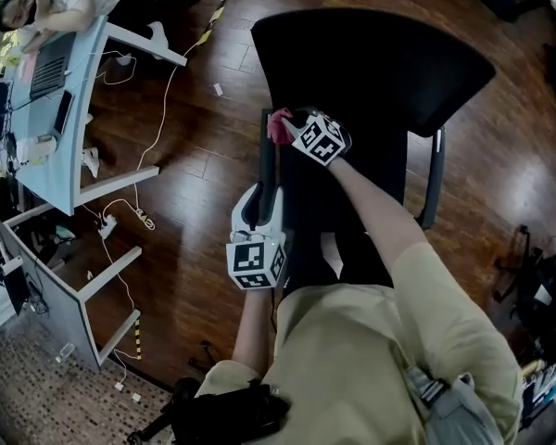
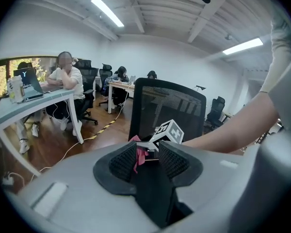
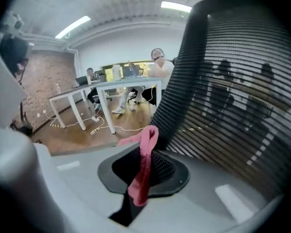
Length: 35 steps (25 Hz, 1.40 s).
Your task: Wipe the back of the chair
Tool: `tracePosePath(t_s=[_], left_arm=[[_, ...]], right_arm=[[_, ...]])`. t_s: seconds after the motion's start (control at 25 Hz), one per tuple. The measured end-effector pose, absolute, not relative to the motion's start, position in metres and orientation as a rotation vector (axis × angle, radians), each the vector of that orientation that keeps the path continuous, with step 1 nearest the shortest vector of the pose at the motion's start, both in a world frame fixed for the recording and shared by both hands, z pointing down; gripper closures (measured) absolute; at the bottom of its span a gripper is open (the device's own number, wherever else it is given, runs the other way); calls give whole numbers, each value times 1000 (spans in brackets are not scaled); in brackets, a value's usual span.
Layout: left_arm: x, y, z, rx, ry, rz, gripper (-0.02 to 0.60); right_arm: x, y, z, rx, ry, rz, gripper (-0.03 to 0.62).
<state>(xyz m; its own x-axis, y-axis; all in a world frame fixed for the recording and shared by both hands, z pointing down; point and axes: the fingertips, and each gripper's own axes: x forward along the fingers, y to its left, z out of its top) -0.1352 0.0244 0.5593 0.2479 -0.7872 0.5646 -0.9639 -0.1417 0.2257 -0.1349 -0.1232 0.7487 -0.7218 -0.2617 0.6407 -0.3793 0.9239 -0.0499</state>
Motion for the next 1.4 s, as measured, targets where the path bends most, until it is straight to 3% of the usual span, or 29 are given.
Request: tracePosePath(t_s=[0.12,0.4,0.56,0.68,0.88,1.12,1.4], left_arm=[[-135,22,554,1989,-1565,374,446],[-98,1,545,2120,-1434,321,446],[-85,-6,541,2187,-1364,321,446],[-89,-1,538,2221,-1333,317,446],[-94,1,523,2269,-1345,263,446],[-96,28,475,2344,-1438,219,446],[-47,147,395,2410,-1659,111,462]], right_arm=[[-78,-138,761,532,-2347,211,572],[166,-156,775,970,-1836,259,571],[253,-139,769,1168,-1629,386,571],[261,-123,759,1324,-1644,543,572],[202,-89,688,1466,-2035,767,572],[177,6,592,1729,-2271,741,572],[185,132,511,1567,-2553,683,571]])
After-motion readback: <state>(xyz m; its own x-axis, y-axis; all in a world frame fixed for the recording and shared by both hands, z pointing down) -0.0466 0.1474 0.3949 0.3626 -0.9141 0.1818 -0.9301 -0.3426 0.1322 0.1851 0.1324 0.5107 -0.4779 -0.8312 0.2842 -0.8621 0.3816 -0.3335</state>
